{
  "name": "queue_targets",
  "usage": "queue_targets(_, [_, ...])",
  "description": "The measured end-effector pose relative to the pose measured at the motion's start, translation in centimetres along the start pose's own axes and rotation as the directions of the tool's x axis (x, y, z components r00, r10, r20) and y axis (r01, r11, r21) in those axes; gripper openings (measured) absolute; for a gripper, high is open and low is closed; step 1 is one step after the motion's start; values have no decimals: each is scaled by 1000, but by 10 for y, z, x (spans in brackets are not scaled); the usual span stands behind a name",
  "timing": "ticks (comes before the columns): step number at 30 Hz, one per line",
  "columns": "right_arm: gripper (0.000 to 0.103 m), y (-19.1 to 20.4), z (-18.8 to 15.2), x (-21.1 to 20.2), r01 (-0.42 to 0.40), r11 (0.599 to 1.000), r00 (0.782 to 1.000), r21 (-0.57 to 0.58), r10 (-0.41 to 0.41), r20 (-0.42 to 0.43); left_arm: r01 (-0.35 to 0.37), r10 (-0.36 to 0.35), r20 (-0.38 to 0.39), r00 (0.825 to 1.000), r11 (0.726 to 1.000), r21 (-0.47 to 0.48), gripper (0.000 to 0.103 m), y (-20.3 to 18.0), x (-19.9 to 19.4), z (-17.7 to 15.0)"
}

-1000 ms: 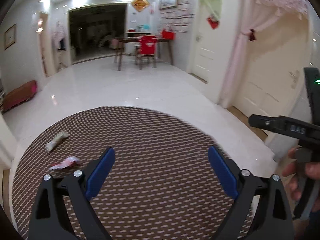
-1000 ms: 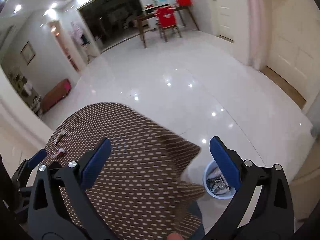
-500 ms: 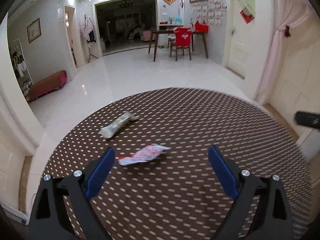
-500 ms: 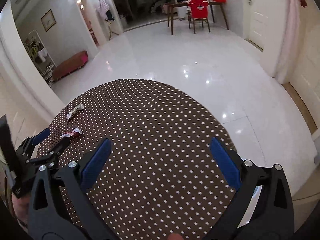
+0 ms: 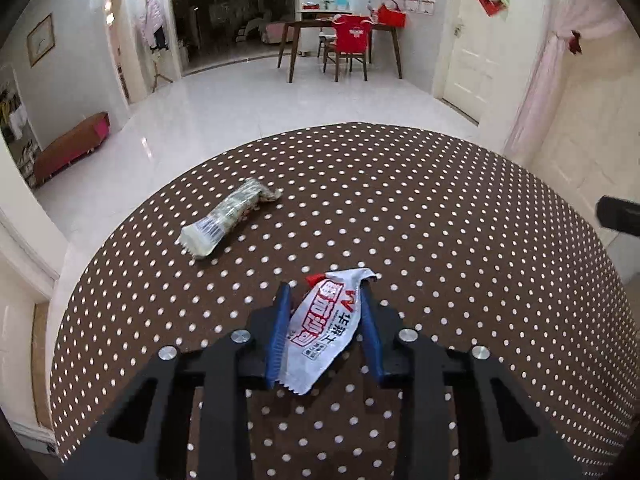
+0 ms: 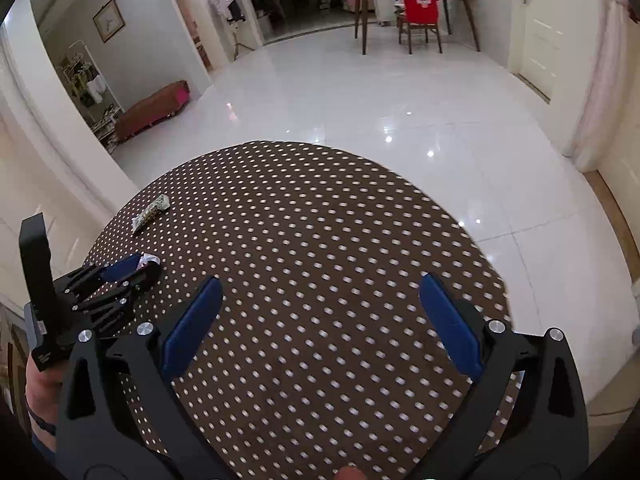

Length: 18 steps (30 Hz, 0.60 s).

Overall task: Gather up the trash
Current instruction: 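Grasp the white-and-red printed wrapper with the left gripper, then grasp the white printed tube with the right gripper while the left holds the wrapper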

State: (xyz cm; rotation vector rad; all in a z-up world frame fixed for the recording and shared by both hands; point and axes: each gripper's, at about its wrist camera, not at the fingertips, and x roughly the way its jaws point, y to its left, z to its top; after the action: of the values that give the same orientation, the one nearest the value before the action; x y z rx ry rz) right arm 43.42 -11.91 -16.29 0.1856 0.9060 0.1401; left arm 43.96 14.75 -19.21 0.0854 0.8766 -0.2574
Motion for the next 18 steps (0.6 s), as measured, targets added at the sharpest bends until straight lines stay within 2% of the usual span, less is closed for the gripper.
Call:
queue_targets(7, [97, 49, 13, 32, -77, 994, 997, -78, 75, -32, -13, 18, 35, 999, 986, -163, 26, 46, -21, -18])
queue_targets(11, [97, 99, 21, 60, -140, 977, 989, -160, 132, -60, -33, 50, 60, 997, 968, -248, 26, 75, -39, -31])
queue_targets(18, [97, 170, 37, 110, -175, 947, 983, -269, 153, -102, -83, 122, 85, 989, 928, -362, 26, 112, -59, -42])
